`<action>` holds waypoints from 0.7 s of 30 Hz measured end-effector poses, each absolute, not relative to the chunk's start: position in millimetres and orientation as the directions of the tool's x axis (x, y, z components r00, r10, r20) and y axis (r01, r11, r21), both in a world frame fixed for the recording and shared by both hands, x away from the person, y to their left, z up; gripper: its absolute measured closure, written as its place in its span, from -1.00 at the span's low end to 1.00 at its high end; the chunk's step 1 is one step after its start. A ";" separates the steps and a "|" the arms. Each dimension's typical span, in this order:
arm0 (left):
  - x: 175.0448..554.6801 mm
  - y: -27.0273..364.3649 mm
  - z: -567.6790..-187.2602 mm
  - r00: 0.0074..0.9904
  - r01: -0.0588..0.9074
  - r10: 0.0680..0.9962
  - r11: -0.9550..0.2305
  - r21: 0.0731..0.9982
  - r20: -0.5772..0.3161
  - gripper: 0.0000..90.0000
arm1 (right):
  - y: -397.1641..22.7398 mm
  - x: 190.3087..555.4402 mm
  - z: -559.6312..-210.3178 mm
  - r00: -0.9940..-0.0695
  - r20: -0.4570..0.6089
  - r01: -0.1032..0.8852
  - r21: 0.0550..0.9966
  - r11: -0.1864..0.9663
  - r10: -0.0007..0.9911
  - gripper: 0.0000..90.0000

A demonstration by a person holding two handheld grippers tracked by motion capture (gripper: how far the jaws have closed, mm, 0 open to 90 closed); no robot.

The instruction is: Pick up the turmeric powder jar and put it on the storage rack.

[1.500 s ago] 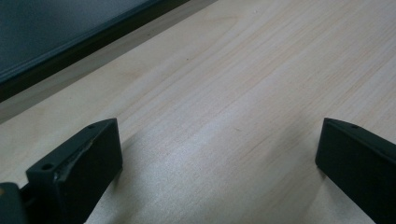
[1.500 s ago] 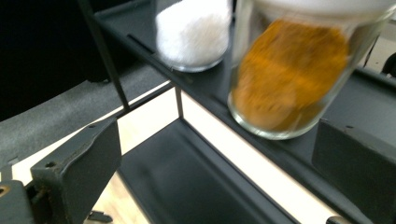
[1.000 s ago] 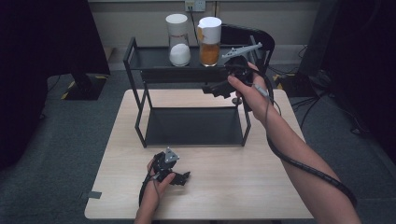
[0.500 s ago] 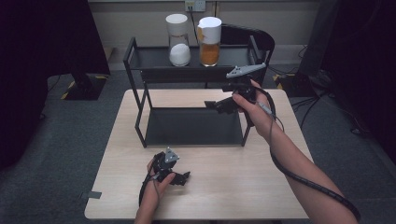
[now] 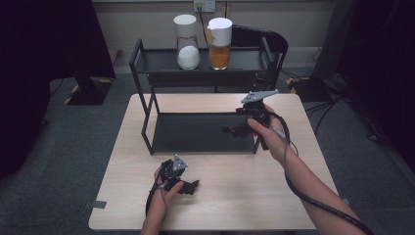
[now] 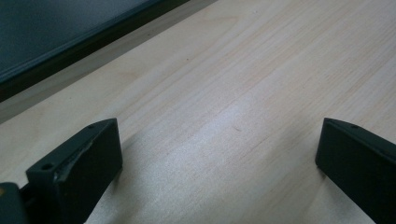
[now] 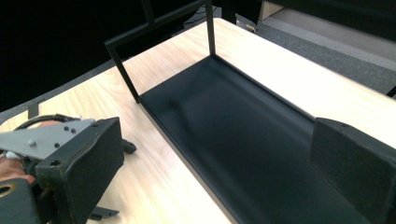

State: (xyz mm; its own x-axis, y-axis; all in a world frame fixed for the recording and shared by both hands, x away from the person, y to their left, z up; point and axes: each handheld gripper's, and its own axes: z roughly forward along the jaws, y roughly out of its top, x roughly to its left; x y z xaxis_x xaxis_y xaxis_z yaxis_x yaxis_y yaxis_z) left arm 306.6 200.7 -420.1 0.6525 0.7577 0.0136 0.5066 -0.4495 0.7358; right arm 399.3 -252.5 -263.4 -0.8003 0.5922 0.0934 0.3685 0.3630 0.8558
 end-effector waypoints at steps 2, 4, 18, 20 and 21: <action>306.5 200.6 -420.3 0.652 0.508 0.758 -0.447 0.736 0.012 -1.00 | -255.7 399.2 -270.4 -0.801 0.103 0.374 0.855 0.359 0.590 -0.95; 306.6 200.7 -420.2 0.652 0.507 0.758 -0.449 0.736 0.013 -1.00 | -257.5 397.9 -276.3 -0.798 0.104 0.379 0.852 0.360 0.594 -0.95; 306.6 200.6 -420.2 0.652 0.507 0.758 -0.449 0.736 0.013 -1.00 | -270.7 383.1 -320.1 -0.787 0.099 0.391 0.844 0.367 0.609 -0.95; 306.6 200.6 -420.2 0.652 0.507 0.758 -0.449 0.736 0.013 -1.00 | -272.3 381.4 -325.4 -0.785 0.103 0.398 0.840 0.369 0.611 -0.95; 306.6 200.7 -420.2 0.652 0.507 0.758 -0.449 0.736 0.013 -1.00 | -273.5 380.3 -328.9 -0.785 0.104 0.399 0.838 0.372 0.610 -0.95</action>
